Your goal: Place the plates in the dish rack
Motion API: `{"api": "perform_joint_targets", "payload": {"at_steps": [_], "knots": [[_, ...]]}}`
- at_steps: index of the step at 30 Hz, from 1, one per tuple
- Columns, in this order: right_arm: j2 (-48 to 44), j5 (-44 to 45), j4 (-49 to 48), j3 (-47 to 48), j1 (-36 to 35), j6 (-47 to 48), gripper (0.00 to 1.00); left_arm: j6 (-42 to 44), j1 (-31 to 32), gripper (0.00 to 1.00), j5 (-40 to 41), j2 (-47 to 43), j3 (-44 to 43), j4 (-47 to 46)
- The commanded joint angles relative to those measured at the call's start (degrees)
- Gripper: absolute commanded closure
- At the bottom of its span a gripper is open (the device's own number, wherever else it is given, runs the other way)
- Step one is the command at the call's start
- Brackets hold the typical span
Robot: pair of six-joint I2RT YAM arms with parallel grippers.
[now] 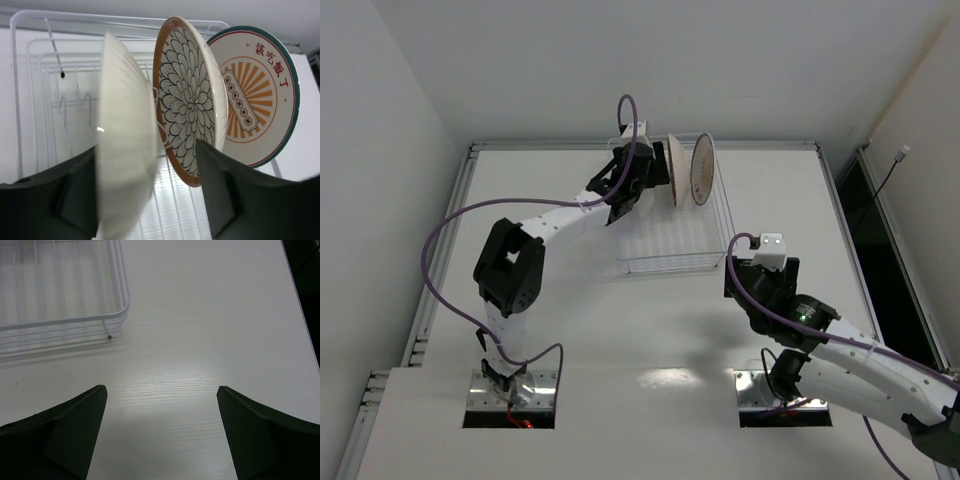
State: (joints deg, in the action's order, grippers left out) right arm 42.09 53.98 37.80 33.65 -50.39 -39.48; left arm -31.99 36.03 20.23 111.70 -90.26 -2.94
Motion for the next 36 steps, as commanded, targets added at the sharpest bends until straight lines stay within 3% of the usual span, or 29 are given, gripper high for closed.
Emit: {"api": "perform_joint_targets", "payload": {"at_steps": [1,3,4,22,30,36], "knots": [[0.0,1.7,-1.3,0.4,-0.3,-1.1,0.1,1.3,0.8,0.32,3.2,-2.8,-0.4,-0.4],[0.0,1.7,-1.3,0.4,-0.3,-1.1,0.1,1.3,0.8,0.22,3.2,-2.8,-0.4,0.1],[0.0,1.7,-1.3,0.4,-0.3,-1.1,0.1,1.3,0.8,0.01,2.6,-3.5,-0.9,0.1],[0.0,1.7,-1.3,0.4,-0.3,-1.1,0.1,5.5,0.8,0.01,0.5,-11.1,-3.5,0.7],[0.0,2.4,-0.8,0.9,-0.3,-1.1,0.09,13.3,1.8,0.01,1.0,-30.4,8.9,-2.7],[0.5,-0.7,1.1,3.6,-0.3,-0.3,0.09,18.3,1.8,0.01,7.9,-45.8,21.9,3.5]]}}
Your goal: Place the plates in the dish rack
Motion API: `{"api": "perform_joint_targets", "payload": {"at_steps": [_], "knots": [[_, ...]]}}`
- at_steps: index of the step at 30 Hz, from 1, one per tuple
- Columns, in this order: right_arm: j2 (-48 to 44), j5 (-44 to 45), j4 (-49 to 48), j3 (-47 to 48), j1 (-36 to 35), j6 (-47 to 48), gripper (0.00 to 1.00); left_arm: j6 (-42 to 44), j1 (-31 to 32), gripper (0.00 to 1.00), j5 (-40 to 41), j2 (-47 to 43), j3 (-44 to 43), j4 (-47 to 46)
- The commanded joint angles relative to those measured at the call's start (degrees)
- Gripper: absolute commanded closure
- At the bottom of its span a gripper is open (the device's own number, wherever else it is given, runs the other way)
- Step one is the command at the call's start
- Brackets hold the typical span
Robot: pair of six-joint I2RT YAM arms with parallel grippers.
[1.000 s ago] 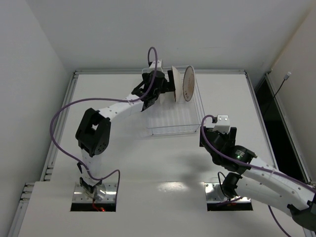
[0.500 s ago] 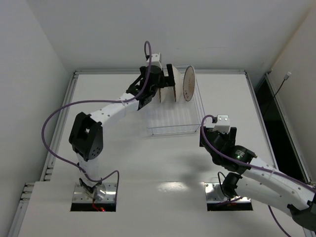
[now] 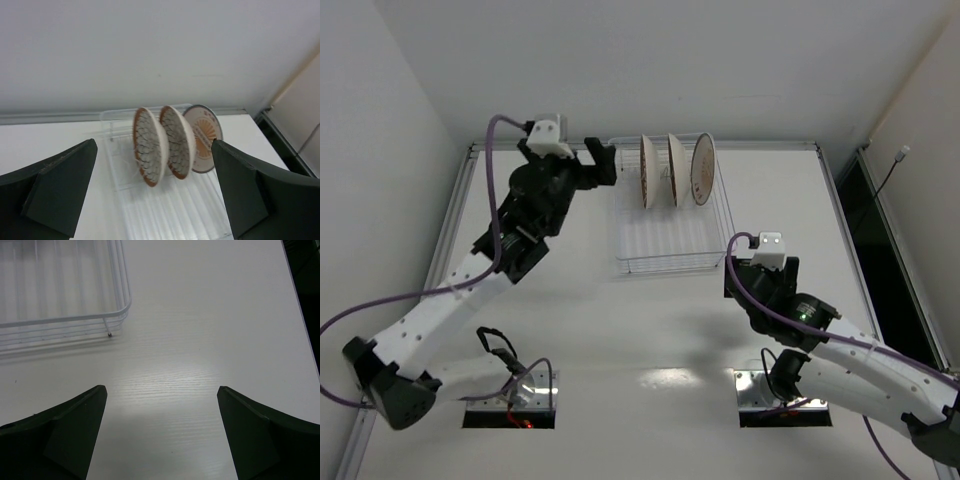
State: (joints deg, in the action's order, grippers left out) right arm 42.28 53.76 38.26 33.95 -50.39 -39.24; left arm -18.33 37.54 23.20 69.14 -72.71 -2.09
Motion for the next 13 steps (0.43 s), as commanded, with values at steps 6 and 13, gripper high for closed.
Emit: {"api": "perform_joint_targets", "payload": {"at_steps": [6,13], "knots": [[-5.5,-4.7,3.6,5.7,-0.3,-2.0,0.09,9.7,0.3,0.01,19.7,-13.9,27.5,-3.9],[-6.8,-4.2,11.8,14.5,0.2,-3.6,0.1,11.9,1.0,0.01,28.1,-11.8,31.0,-11.3]]}}
